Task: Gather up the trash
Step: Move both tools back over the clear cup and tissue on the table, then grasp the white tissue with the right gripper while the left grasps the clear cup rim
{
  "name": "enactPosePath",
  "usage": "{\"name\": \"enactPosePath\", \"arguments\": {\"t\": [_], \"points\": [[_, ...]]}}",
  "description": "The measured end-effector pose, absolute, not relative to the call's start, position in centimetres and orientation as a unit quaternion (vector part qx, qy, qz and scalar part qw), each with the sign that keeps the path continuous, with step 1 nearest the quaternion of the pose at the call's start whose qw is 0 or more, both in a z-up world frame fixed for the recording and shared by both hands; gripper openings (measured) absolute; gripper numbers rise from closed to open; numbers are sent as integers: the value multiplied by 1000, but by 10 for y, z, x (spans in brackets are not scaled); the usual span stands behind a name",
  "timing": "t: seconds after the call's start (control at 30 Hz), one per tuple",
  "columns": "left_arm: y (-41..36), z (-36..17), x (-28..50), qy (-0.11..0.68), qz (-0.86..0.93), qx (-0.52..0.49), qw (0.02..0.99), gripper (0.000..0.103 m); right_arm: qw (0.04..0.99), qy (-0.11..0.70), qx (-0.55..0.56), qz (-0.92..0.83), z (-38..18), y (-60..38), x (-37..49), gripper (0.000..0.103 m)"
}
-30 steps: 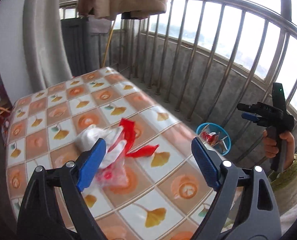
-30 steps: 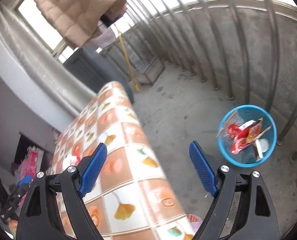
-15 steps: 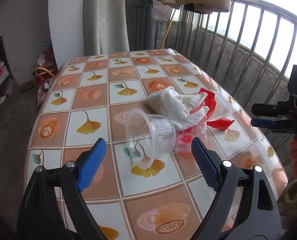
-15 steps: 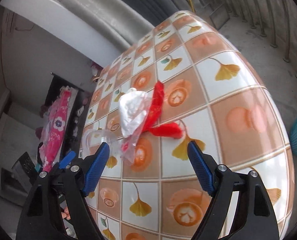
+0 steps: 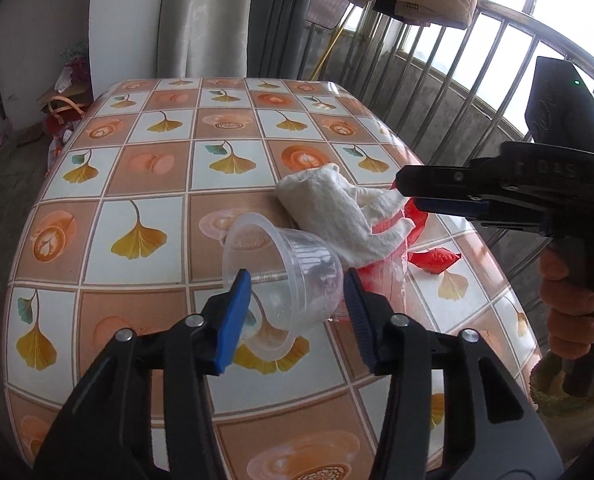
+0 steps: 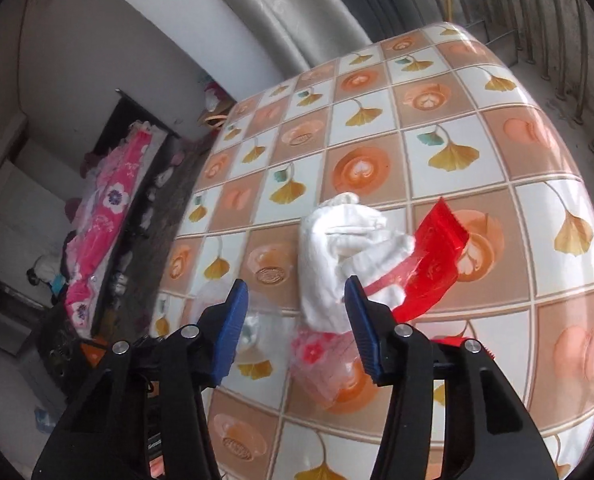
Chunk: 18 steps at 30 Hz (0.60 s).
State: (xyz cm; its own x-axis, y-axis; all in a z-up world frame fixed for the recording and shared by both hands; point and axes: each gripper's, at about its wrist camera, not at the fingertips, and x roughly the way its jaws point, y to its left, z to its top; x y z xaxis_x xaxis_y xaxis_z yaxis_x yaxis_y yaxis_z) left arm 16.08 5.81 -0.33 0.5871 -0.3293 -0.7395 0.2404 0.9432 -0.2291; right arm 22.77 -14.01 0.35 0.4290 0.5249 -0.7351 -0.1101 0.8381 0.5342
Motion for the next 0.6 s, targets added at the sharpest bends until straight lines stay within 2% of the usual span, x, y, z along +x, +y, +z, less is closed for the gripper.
{"name": "enactPosePath", "arguments": {"t": [0.07,0.27,0.37,0.47,0.53,0.6], "points": [[59,-5,162,428,-164,-56,887,31,824,497,212,169,-1,-144,234,49],[55,-8,161,431,-174,-51,884,12,805,524,236,147,-29,-147,251,47],[53,-8,161,431,-177,-47,884,5,796,536,242,146,-41,-146,255,39],[53,-8,161,427,-177,-47,885,4,792,540,243,148,-49,-143,258,28],[53,-8,162,425,-178,-50,886,4,791,541,242,151,-50,-142,259,15],[54,-8,162,423,-178,-51,887,4,790,538,247,159,-49,-142,259,7]]}}
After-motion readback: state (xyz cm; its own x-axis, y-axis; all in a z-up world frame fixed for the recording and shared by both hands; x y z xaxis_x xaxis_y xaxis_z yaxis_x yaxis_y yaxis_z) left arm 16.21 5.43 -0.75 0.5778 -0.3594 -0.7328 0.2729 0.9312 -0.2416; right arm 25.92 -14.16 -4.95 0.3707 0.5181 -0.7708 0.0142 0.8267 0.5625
